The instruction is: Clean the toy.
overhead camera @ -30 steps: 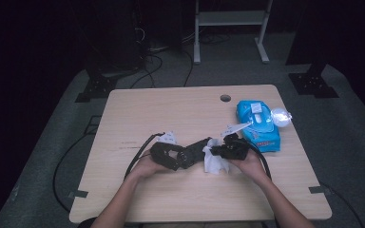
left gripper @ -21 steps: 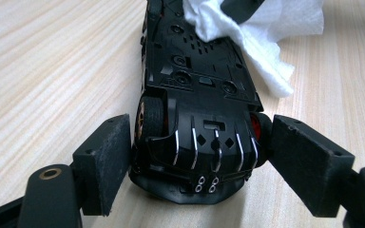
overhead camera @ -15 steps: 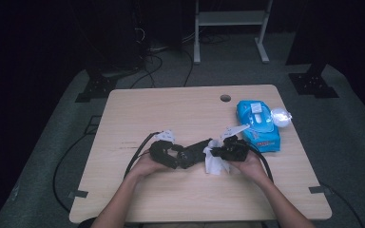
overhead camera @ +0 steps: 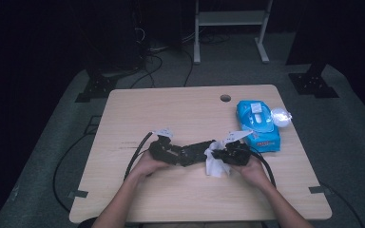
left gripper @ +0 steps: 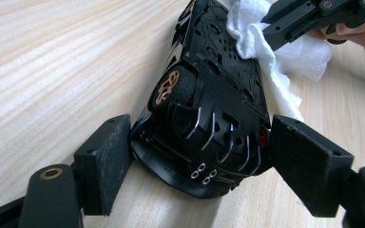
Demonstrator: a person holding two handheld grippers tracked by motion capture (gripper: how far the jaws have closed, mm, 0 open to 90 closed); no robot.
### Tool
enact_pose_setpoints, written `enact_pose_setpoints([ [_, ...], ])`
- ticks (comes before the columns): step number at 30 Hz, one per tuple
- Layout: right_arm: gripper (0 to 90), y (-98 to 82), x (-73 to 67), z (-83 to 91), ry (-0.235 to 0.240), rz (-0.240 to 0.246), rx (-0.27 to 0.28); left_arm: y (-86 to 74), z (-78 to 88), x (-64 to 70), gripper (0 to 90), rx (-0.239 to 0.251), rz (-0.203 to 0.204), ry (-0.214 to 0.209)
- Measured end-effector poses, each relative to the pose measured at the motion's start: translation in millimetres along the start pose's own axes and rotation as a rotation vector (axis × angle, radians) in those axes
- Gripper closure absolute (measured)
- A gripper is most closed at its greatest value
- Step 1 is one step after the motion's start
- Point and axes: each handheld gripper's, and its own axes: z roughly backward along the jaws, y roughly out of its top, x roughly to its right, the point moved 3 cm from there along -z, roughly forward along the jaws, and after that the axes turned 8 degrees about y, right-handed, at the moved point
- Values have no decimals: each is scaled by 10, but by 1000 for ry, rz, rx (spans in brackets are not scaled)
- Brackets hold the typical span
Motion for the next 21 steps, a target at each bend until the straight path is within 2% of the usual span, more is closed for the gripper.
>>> enact_pose_setpoints([
  [4, 842, -3, -2, 1, -1, 5, 0, 3, 3, 3, 237, -3, -2, 1],
  [8, 846, -17, 0, 8, 8, 3, 3, 21, 16, 43, 241, 0, -51, 23],
  [10, 846, -22, 6, 11, 9, 1, 6, 22, 9, 26, 241, 1, -33, 14],
  [12, 846, -18, 9, 8, 8, 3, 7, 36, -6, -8, 230, -7, 10, -8],
  [16, 847, -8, 17, 5, 13, 0, 2, 62, -37, -47, 206, -9, 50, -38],
  [20, 847, -11, 18, 6, 14, 1, 4, 93, -62, -99, 199, -19, 84, -39],
  [21, 847, -13, 18, 7, 15, 1, 5, 98, -71, -105, 202, -9, 101, -39],
])
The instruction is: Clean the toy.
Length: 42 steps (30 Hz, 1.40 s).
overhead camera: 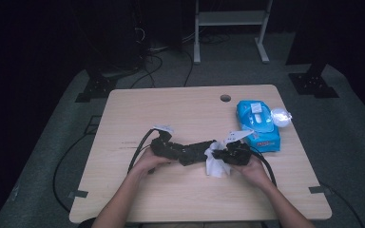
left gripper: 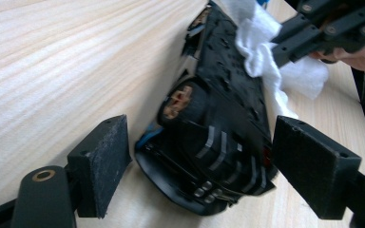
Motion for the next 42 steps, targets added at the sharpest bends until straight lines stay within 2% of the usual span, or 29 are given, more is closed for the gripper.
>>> enact_pose_setpoints([
  [2, 847, -3, -1, 1, 0, 4, 1, 10, -13, -9, 231, 8, 19, 2],
  [4, 847, -5, -3, 1, -2, 6, 2, 10, -32, 16, 240, -2, 6, -7],
  [5, 848, -7, -10, 1, -1, 5, 2, 7, -42, 39, 274, -5, 8, -10],
  [7, 847, -12, -20, 2, -5, 9, 3, 10, -50, 78, 260, -13, -32, 15],
  [10, 848, -25, -33, 9, -9, 17, 7, 14, -46, 127, 254, -24, -59, 37],
  [15, 849, -51, -57, 20, -12, 17, 11, -1, -21, 245, 256, 14, -158, 104],
  [20, 850, -77, -81, 34, -8, 14, 6, -4, 3, 419, 256, 35, -323, 216],
  [21, 851, -82, -86, 36, -10, 15, 5, -6, 4, 465, 256, 38, -375, 251],
  [22, 852, -89, -84, 39, -11, 15, 3, -8, 3, 495, 256, 38, -408, 275],
  [25, 853, -102, -79, 41, -9, 5, 5, -24, 0, 549, 257, 53, -449, 315],
  [27, 854, -109, -77, 36, -13, 5, 1, -33, 27, 581, 283, 103, -468, 321],
  [28, 854, -118, -72, 23, -13, 5, -13, -26, 60, 596, 354, 141, -470, 310],
  [29, 854, -145, -68, -12, -14, 5, -44, -23, 73, 619, 427, 151, -482, 306],
  [30, 852, -182, -65, -60, -20, 14, -72, -23, 63, 639, 441, 133, -504, 316],
  [31, 853, -200, -70, -80, -18, 12, -56, -30, 49, 654, 422, 119, -518, 328],
  [32, 853, -193, -63, -77, -13, 0, -52, -35, 43, 658, 413, 120, -521, 326],
  [36, 853, -178, -50, -78, -19, -1, -58, -33, 40, 662, 434, 134, -526, 313],
  [38, 852, -189, -44, -85, -17, -6, -53, -38, 31, 689, 467, 160, -538, 313],
  [40, 852, -189, -40, -87, -13, -12, -51, -47, 17, 714, 480, 166, -561, 319],
  [42, 852, -191, -39, -85, -10, -18, -48, -50, -8, 732, 492, 160, -564, 311],
])
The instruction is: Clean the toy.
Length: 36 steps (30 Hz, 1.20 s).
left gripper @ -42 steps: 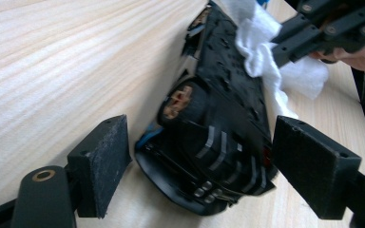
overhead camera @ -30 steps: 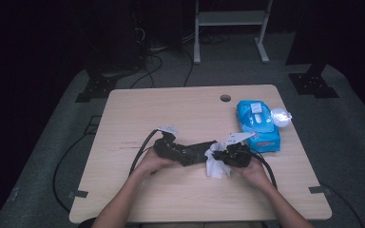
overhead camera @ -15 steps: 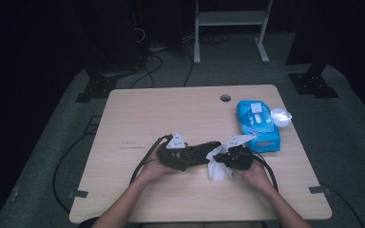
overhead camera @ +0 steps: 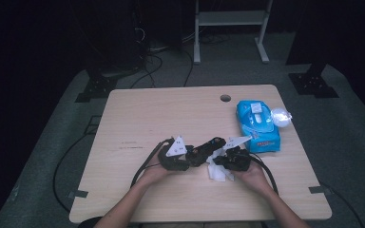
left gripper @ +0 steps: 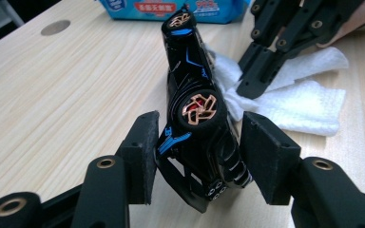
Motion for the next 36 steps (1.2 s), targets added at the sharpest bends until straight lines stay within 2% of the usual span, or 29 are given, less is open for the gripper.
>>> enact_pose_setpoints([
  [5, 851, 12, -34, 56, 27, 1, 26, 6, -52, 0, 507, -2, 27, -10],
  [7, 851, 33, -52, 114, 40, 5, 50, 4, -77, 13, 528, -8, 26, -26],
  [9, 851, 43, -59, 156, 44, 7, 60, -20, -129, 38, 553, -46, -1, -26],
  [13, 850, 47, -71, 241, 44, 6, 81, -32, -160, 28, 561, -45, 14, -25],
  [19, 850, 156, -207, 399, 39, 54, 128, -57, -135, -12, 580, -36, 43, -33],
  [22, 849, 284, -264, 432, 36, 74, 158, -75, -107, -27, 581, -35, 39, -33],
  [24, 849, 381, -291, 405, 35, 75, 166, -86, -88, -42, 582, -39, 33, -34],
  [26, 848, 478, -326, 332, 19, 97, 147, -102, -72, -51, 582, -35, 38, -35],
  [30, 847, 659, -379, 109, 47, 89, 140, -123, -43, -65, 582, -36, 41, -50],
  [33, 847, 746, -407, -43, 71, 80, 137, -141, -26, -81, 581, -36, 49, -57],
  [36, 847, 771, -390, -125, 65, 70, 130, -168, 7, -103, 582, -31, 51, -58],
])
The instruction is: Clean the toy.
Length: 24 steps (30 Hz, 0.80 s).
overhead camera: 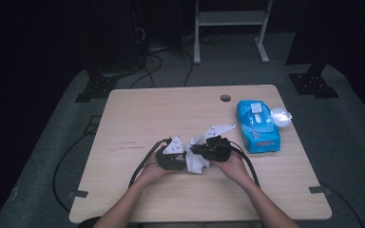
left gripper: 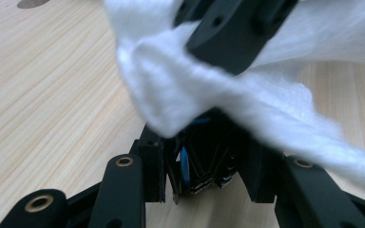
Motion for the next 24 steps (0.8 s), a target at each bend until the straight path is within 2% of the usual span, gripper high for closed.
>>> enact_pose_setpoints([
  [2, 846, -14, 34, 5, 5, -17, 11, -6, 11, -5, 582, -2, -2, 1],
  [7, 846, -48, 101, 112, -48, -20, 0, -10, 16, -9, 582, 0, -2, 1],
  [10, 846, -42, 89, 101, -44, -20, -2, -10, 15, -15, 582, -1, 0, -2],
  [14, 846, 5, 18, -2, -15, -13, 3, -13, 16, -18, 582, -1, 6, -4],
  [18, 846, 28, 0, -46, -15, -4, -1, -20, 22, -36, 582, -1, 2, 0],
  [24, 845, -46, 129, 128, -66, -28, -1, -34, 31, -79, 582, -2, 10, 15],
])
